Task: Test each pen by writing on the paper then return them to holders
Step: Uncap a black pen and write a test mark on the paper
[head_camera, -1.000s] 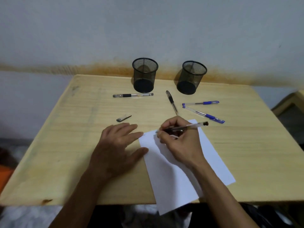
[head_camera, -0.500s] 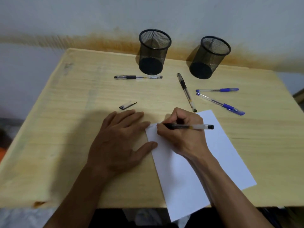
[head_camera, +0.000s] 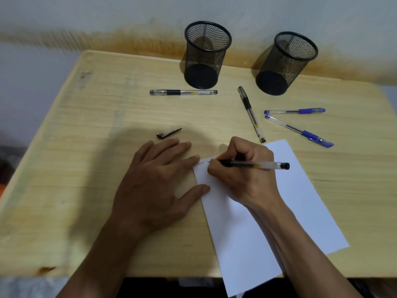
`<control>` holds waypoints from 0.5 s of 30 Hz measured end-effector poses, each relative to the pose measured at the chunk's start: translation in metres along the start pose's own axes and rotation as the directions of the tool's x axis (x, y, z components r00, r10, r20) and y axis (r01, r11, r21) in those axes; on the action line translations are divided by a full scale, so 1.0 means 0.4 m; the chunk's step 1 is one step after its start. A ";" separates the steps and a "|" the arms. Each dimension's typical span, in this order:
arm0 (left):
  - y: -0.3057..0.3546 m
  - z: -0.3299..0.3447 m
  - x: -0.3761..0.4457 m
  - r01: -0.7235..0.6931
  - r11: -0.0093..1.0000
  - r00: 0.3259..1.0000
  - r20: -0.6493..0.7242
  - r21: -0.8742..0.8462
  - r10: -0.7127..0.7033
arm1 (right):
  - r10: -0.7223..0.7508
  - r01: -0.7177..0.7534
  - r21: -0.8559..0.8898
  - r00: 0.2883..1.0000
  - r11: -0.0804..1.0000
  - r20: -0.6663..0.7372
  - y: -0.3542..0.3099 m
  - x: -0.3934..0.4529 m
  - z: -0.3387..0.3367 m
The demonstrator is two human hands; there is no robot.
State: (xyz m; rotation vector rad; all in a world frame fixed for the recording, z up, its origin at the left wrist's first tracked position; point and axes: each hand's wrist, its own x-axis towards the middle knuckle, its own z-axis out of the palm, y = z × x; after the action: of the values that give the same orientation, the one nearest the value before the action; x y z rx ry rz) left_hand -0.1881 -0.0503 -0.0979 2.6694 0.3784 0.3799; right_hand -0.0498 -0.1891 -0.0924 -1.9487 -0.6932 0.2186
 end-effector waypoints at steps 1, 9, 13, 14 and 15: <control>0.001 -0.001 0.000 0.002 1.000 1.000 -0.003 -0.004 -0.002 | -0.006 0.006 -0.007 1.000 1.000 -0.004 -0.001 0.000 0.000; 0.003 -0.004 -0.001 0.006 1.000 1.000 -0.003 -0.014 -0.006 | -0.013 0.013 -0.014 1.000 1.000 -0.014 -0.001 0.000 0.001; 0.002 -0.004 -0.002 0.014 1.000 1.000 -0.002 -0.017 -0.014 | -0.003 0.003 0.002 1.000 1.000 -0.015 -0.002 0.000 0.001; 0.002 -0.003 -0.001 0.015 1.000 1.000 -0.002 -0.018 -0.015 | 0.005 -0.004 0.026 1.000 1.000 -0.012 -0.002 0.000 0.000; 0.002 -0.003 -0.001 0.015 1.000 1.000 -0.003 -0.019 -0.016 | 0.018 -0.018 0.057 1.000 0.998 -0.007 -0.001 0.001 0.001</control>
State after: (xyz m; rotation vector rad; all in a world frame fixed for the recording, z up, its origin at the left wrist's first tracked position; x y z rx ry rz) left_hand -0.1888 -0.0506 -0.0967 2.6462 0.3941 0.3809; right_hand -0.0497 -0.1886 -0.0922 -1.9009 -0.6582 0.2398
